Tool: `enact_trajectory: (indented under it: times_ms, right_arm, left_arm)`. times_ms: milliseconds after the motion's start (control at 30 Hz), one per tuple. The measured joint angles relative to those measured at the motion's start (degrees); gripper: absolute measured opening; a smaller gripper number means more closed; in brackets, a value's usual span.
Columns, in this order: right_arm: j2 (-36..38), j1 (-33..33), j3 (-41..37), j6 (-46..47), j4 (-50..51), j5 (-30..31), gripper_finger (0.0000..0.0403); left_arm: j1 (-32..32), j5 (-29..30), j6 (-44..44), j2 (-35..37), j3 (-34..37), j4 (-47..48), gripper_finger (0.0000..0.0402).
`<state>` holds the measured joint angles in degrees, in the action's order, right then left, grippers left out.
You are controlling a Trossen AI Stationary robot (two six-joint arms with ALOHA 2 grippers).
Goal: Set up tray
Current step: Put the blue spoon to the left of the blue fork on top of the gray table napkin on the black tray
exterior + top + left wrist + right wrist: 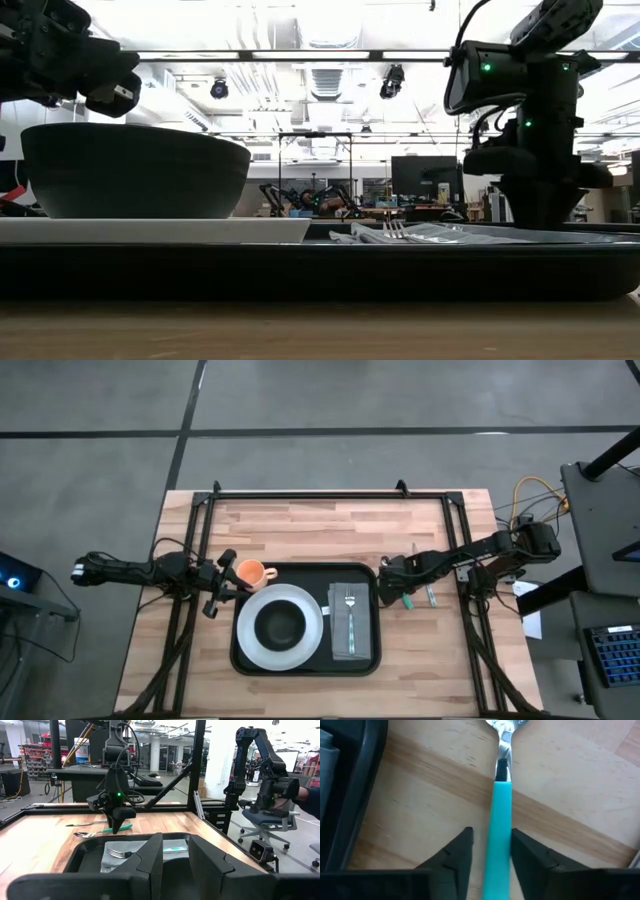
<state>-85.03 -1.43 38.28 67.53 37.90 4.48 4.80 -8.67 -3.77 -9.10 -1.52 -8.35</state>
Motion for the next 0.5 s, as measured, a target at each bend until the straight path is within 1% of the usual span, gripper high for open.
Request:
enact_trajectory:
  times_ms: [200, 367, 500]
  right_arm:
    - [-0.04, 0.15, -0.04, -0.02, 0.35, -0.05, 0.0045]
    - [-0.04, 0.31, -0.09, 1.05, 0.32, -0.04, 0.0041]
    - [-0.04, 0.3, 0.03, 5.55, 0.27, -0.05, 0.0041]
  left_arm:
    - [0.0, -0.01, 0.0, 0.0, 0.0, 0.0, 0.0075]
    - [0.0, 0.01, -0.02, 0.0, 0.0, -0.01, 0.0075]
    - [0.0, -0.01, -0.01, 0.0, 0.0, 0.0, 0.0075]
